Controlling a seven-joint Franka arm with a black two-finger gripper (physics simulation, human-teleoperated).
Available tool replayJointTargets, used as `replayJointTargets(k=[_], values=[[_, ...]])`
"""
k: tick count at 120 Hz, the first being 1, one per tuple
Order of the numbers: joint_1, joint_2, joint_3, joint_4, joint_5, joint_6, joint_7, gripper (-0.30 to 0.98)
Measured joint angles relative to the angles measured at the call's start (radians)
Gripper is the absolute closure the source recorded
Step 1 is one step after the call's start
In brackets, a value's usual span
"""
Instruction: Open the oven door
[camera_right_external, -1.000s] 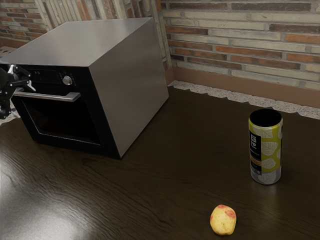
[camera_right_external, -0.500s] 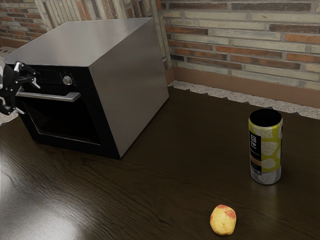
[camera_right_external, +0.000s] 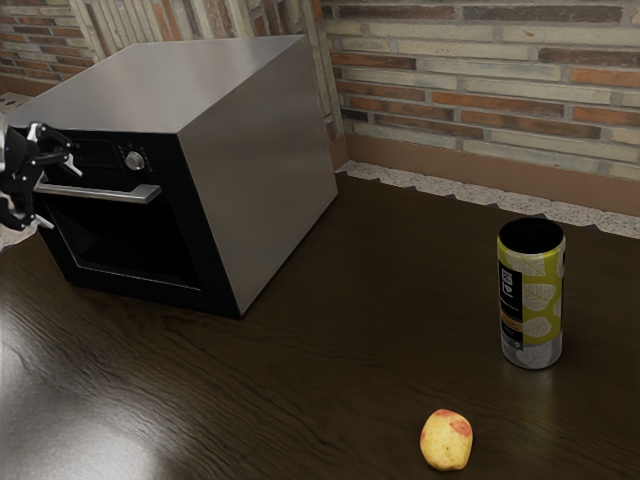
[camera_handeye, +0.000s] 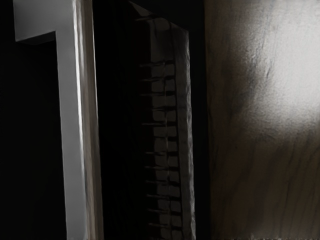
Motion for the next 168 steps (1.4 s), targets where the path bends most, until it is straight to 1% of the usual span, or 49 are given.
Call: replayJointTargets(k=[15, 33, 57, 68, 77, 107, 119, 121, 124, 127, 129, 132, 136, 139, 142, 145, 149, 153, 157, 161, 168], values=[[-0.006, 0.009, 0.004, 0.002, 0.001, -0.002, -0.007, 0.00], [-0.060, 0.020, 0.038, 0.015, 0.018, -0.004, -0.015, 0.00], [-0.077, 0.021, 0.065, 0.013, 0.032, -0.005, -0.026, 0.00], [-0.126, 0.021, 0.106, 0.017, 0.035, -0.004, -0.030, 0.00], [-0.144, 0.021, 0.122, 0.017, 0.037, -0.003, -0.033, 0.00], [-0.142, 0.021, 0.136, 0.007, 0.038, -0.007, -0.044, -0.01], [-0.118, 0.019, 0.111, -0.026, 0.070, -0.025, -0.059, -0.01], [-0.095, 0.018, 0.087, -0.041, 0.076, -0.027, -0.062, 0.00], [-0.024, 0.010, 0.017, -0.083, 0.093, -0.030, -0.067, 0.00], [0.078, -0.020, -0.086, -0.146, 0.114, -0.031, -0.073, 0.04], [0.166, -0.058, -0.173, -0.206, 0.131, -0.029, -0.077, 0.06], [0.314, -0.148, -0.323, -0.320, 0.161, -0.025, -0.084, 0.12], [0.467, -0.276, -0.479, -0.455, 0.192, -0.021, -0.093, 0.10], [0.563, -0.398, -0.573, -0.556, 0.211, -0.022, -0.099, 0.09], [0.629, -0.519, -0.653, -0.643, 0.226, -0.031, -0.105, 0.07], [0.669, -0.614, -0.720, -0.700, 0.238, -0.045, -0.111, 0.06], [0.686, -0.680, -0.806, -0.694, 0.234, -0.067, -0.122, 0.05], [0.689, -0.667, -0.863, -0.617, 0.202, -0.090, -0.139, 0.04], [0.676, -0.571, -0.913, -0.469, 0.148, -0.123, -0.163, 0.03], [0.647, -0.447, -0.950, -0.319, 0.086, -0.150, -0.186, 0.03], [0.575, -0.184, -0.993, -0.044, -0.025, -0.188, -0.227, 0.02]])
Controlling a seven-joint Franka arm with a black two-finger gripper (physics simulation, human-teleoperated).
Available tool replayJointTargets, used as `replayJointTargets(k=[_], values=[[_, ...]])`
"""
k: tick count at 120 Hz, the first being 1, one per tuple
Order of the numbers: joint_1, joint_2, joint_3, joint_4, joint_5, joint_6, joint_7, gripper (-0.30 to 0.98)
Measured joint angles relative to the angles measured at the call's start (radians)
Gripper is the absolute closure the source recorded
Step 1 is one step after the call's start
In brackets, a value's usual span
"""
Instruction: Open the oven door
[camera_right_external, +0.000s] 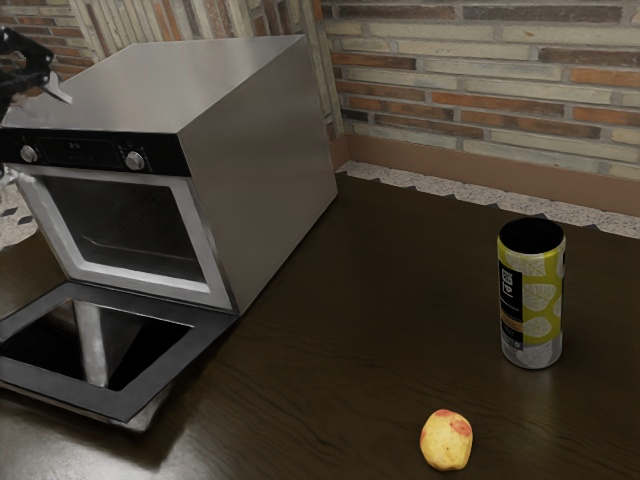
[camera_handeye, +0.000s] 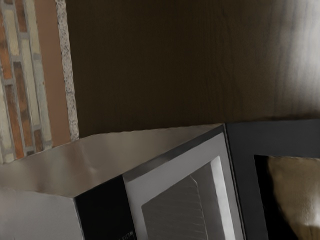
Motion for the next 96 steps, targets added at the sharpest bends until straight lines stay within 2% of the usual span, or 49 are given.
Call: replayJointTargets(k=[7, 19, 34, 48, 63, 96], values=[[-0.008, 0.196, -0.036, 0.197, -0.073, -0.056, -0.073, 0.01], [0.060, 0.483, -0.047, 0.450, -0.155, -0.184, -0.240, 0.01], [0.167, 0.682, -0.047, 0.539, -0.263, -0.292, -0.432, 0.00], [0.225, 0.748, -0.048, 0.543, -0.341, -0.352, -0.578, 0.00], [0.241, 0.778, -0.049, 0.525, -0.390, -0.387, -0.705, 0.00], [0.249, 0.792, -0.048, 0.515, -0.427, -0.415, -0.903, 0.00]])
